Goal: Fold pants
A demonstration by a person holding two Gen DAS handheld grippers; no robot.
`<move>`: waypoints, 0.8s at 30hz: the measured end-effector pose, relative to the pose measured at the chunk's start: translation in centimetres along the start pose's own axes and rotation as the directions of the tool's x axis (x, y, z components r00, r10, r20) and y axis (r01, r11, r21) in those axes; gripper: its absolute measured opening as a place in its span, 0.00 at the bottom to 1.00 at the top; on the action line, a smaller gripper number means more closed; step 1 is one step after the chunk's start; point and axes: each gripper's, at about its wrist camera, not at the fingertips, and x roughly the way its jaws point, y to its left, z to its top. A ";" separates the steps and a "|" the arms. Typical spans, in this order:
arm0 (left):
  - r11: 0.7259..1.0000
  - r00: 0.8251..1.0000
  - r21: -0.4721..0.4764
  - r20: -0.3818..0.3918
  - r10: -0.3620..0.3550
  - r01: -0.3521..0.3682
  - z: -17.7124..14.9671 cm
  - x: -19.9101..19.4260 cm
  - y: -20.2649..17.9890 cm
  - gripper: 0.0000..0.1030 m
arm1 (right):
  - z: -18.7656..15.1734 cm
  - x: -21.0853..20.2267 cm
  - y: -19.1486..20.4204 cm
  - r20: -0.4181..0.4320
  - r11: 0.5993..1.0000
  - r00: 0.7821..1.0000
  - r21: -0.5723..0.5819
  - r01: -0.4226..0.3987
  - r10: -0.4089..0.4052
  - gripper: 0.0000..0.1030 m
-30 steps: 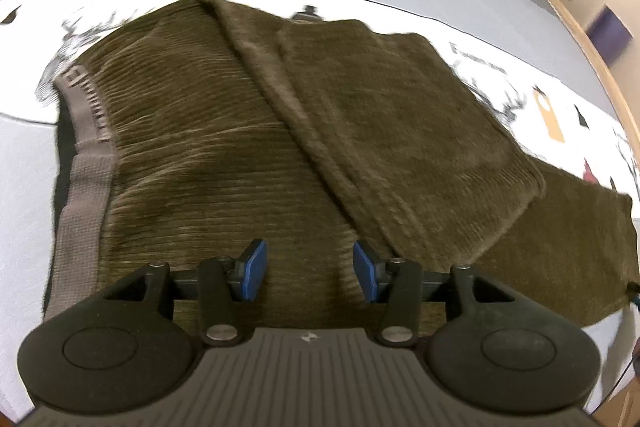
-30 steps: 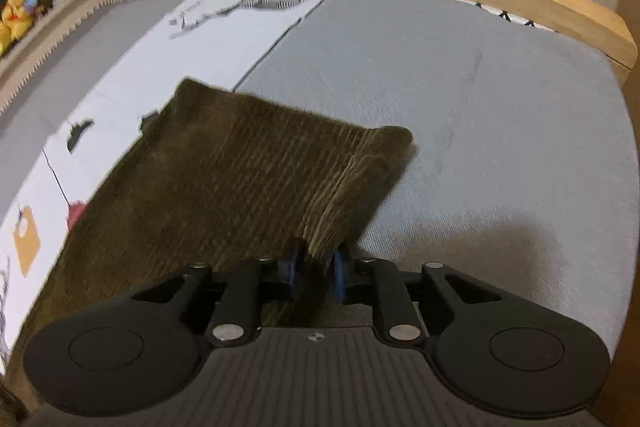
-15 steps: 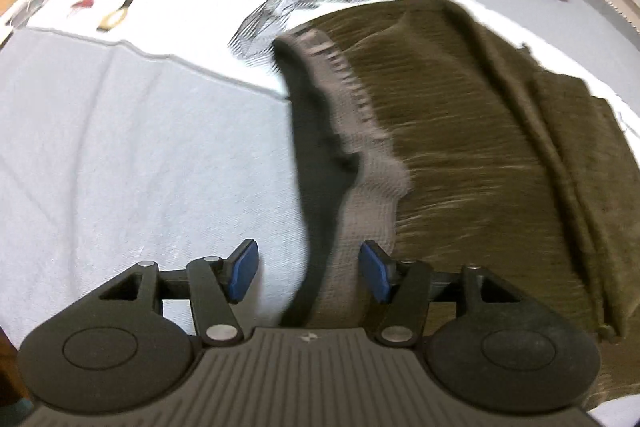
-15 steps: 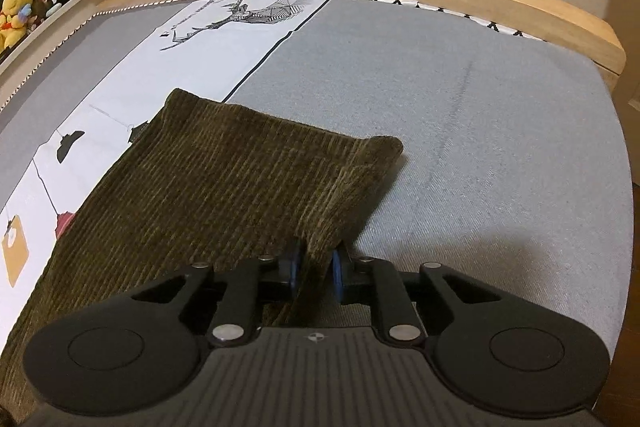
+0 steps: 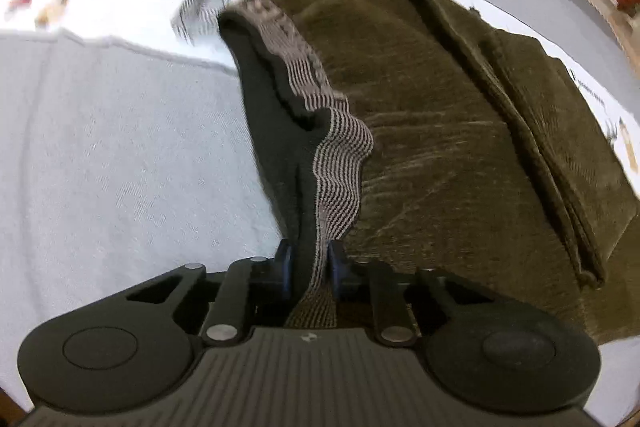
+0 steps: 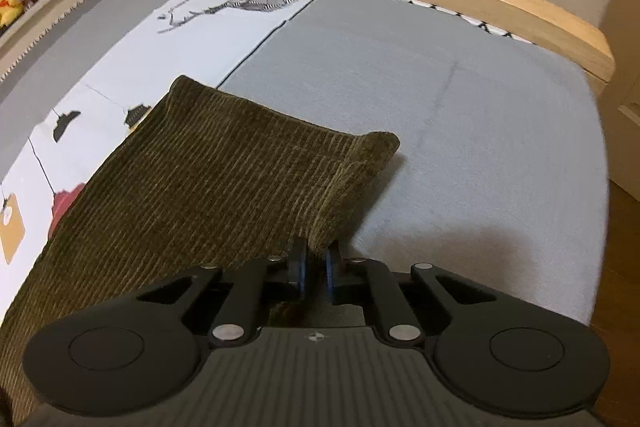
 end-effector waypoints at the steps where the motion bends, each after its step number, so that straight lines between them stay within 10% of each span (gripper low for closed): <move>1: 0.999 1.000 0.029 0.025 0.012 -0.013 0.0 -0.8 0.0 0.19 | -0.1 -0.4 0.2 -0.004 1.000 1.000 -0.021 0.010 -0.010 0.08; 12: 0.991 0.993 0.054 0.020 0.120 -0.121 -0.4 -3.3 2.0 0.17 | -1.7 -0.7 -0.8 -0.152 0.988 0.982 -0.124 0.093 -0.112 0.12; 15: 0.990 0.983 0.025 0.121 0.136 -0.140 0.6 -5.7 1.1 0.39 | -1.9 -1.8 0.0 -0.102 0.979 0.983 -0.152 0.136 -0.152 0.20; 19: 0.999 0.985 0.033 0.174 0.023 -0.029 1.9 -8.5 -1.9 0.42 | -1.5 -5.9 2.2 0.043 0.975 0.989 -0.168 0.145 -0.139 0.20; 24: 0.992 0.975 0.097 0.198 -0.095 0.077 2.4 -10.7 -7.4 0.45 | -3.0 -14.4 7.7 0.246 0.956 0.966 -0.294 -0.001 0.077 0.20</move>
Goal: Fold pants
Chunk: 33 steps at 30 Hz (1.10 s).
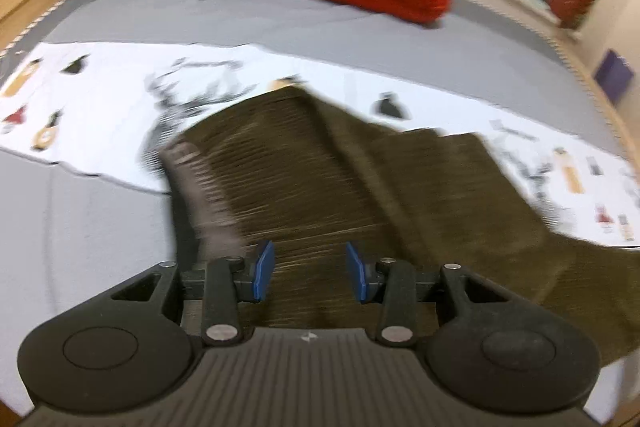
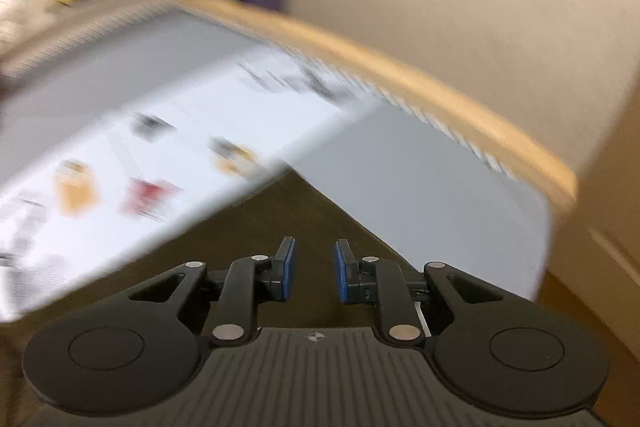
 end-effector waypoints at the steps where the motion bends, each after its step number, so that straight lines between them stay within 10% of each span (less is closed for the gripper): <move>1: 1.000 1.000 -0.009 0.005 -0.022 0.022 0.2 -0.2 -0.9 0.46 | 0.2 -1.7 1.2 0.043 0.998 0.997 -0.011 -0.058 0.058 0.22; 4: 0.997 0.998 -0.045 0.017 -0.067 0.068 1.0 -0.7 -3.0 0.60 | 0.4 -5.7 5.1 0.099 0.961 0.956 -0.051 -0.271 0.275 0.25; 9: 0.994 0.992 -0.045 0.073 -0.101 0.104 2.2 -1.8 -7.3 0.63 | 1.3 -7.7 11.7 0.065 0.819 0.819 -0.120 -0.561 0.570 0.47; 18: 0.989 0.995 -0.112 0.030 -0.098 0.101 3.1 1.6 -11.0 0.62 | -1.3 0.3 22.7 -0.222 0.694 0.693 -0.085 -0.715 0.686 0.41; 27: 0.977 0.978 -0.088 -0.060 -0.200 0.194 3.1 6.3 -12.9 0.25 | -5.0 5.8 30.2 -0.324 0.730 0.720 -0.115 -0.674 0.614 0.41; 33: 0.974 0.972 0.012 -0.067 -0.225 0.226 2.7 6.9 -14.9 0.24 | -5.5 7.0 33.4 -0.361 0.676 0.722 -0.266 -0.687 0.591 0.51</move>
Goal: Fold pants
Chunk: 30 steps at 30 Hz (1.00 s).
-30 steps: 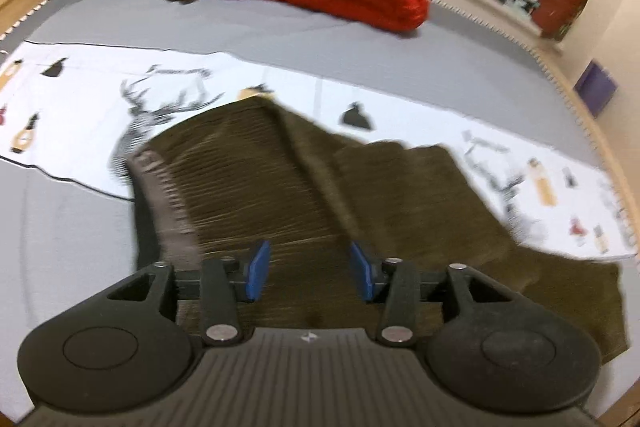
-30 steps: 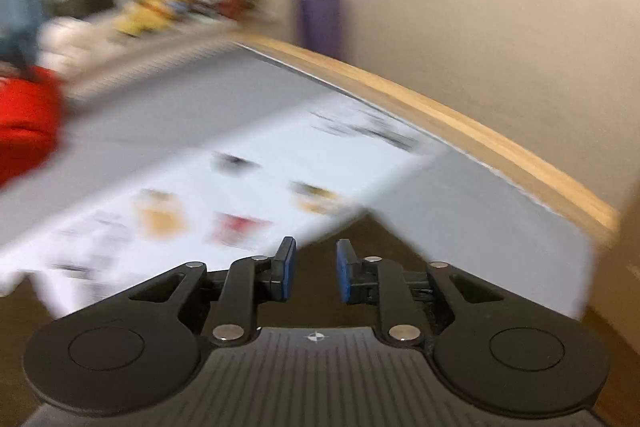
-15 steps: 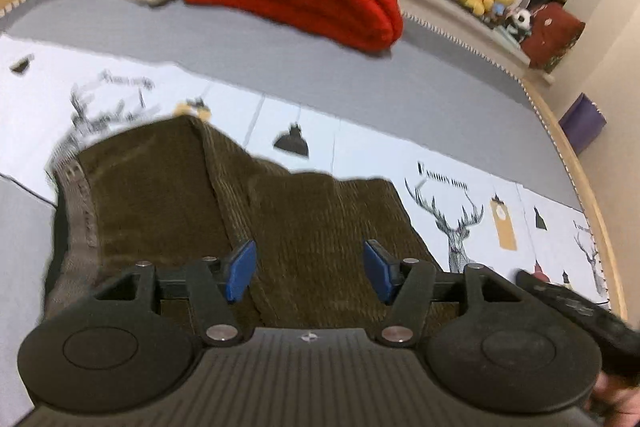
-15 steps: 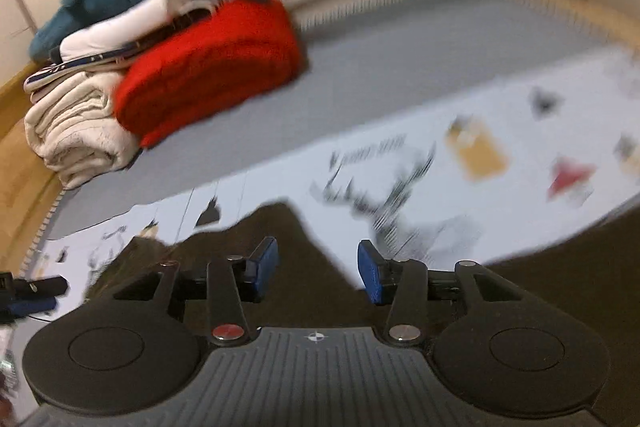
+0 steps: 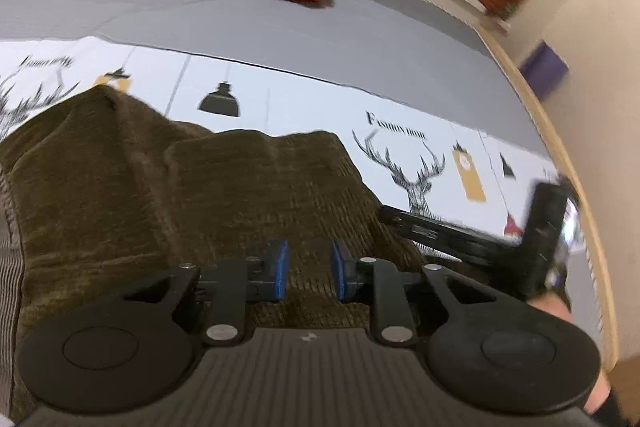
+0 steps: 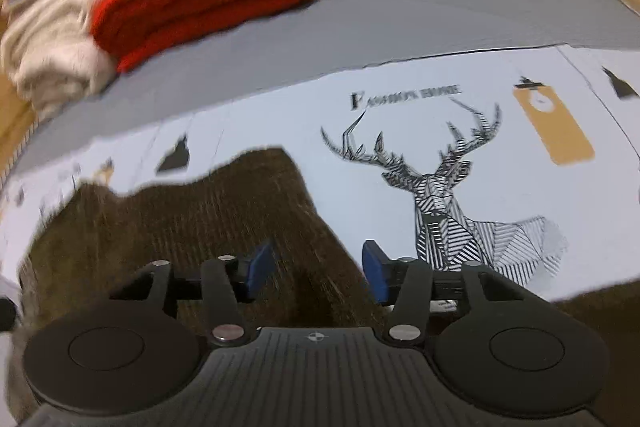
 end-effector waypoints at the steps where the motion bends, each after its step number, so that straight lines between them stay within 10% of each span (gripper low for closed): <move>1: 1.000 1.000 0.009 -0.007 0.002 -0.002 -0.1 0.3 -0.1 0.24 | 0.0 0.7 0.1 -0.017 1.000 1.000 -0.019 0.008 -0.008 0.51; 10: 0.999 0.999 -0.046 -0.047 0.024 -0.026 -0.1 1.7 1.0 0.24 | -0.3 3.9 0.6 -0.115 0.991 0.993 -0.132 0.010 -0.025 0.49; 14: 0.998 0.998 -0.039 -0.039 0.048 -0.049 0.0 1.7 1.1 0.25 | -0.2 3.4 1.2 -0.100 0.980 0.994 -0.198 0.024 -0.044 0.16; 30: 0.997 0.996 -0.043 -0.055 0.066 -0.069 0.0 2.8 0.9 0.26 | 0.3 1.0 2.1 -0.079 0.965 0.997 -0.263 -0.021 0.000 0.10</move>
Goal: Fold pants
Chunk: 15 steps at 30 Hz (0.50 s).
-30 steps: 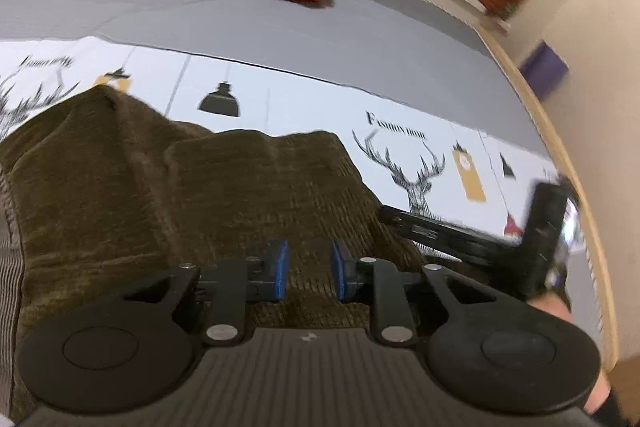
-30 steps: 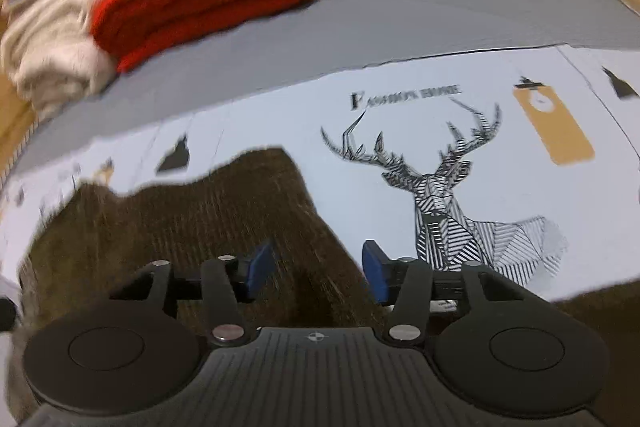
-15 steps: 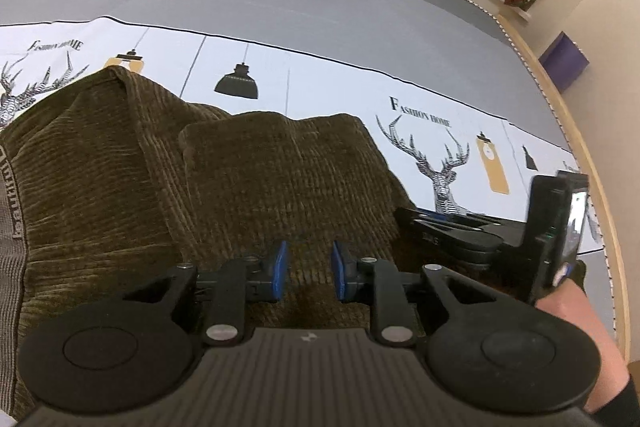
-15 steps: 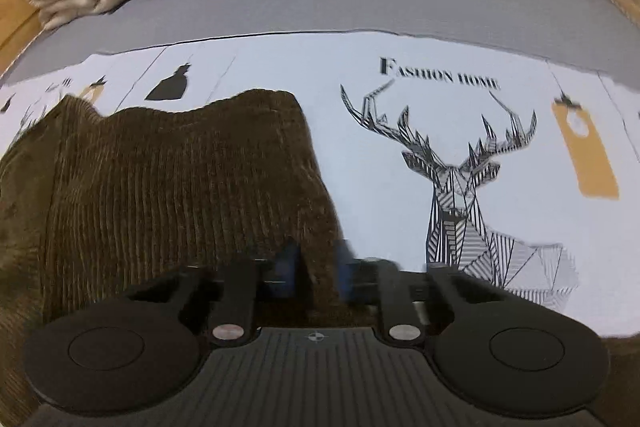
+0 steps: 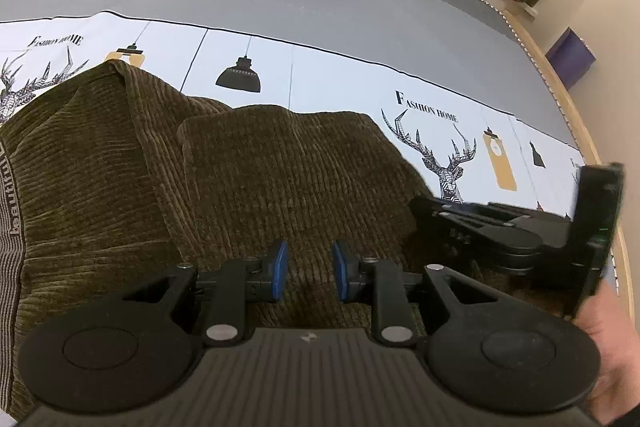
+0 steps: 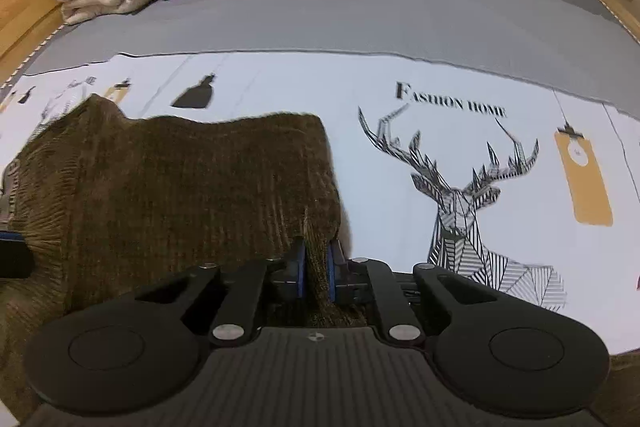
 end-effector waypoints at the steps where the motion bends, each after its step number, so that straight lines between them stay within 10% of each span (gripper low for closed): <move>1: 1.000 1.000 0.000 -0.001 0.001 -0.001 0.0 0.1 0.0 0.26 | 0.2 -0.5 0.1 0.008 1.000 1.000 -0.005 -0.010 0.010 0.10; 15: 0.990 0.991 0.075 0.065 0.114 -0.119 2.5 1.6 -0.3 0.26 | 1.1 -3.9 -1.0 0.079 0.992 0.991 0.063 -0.113 0.108 0.10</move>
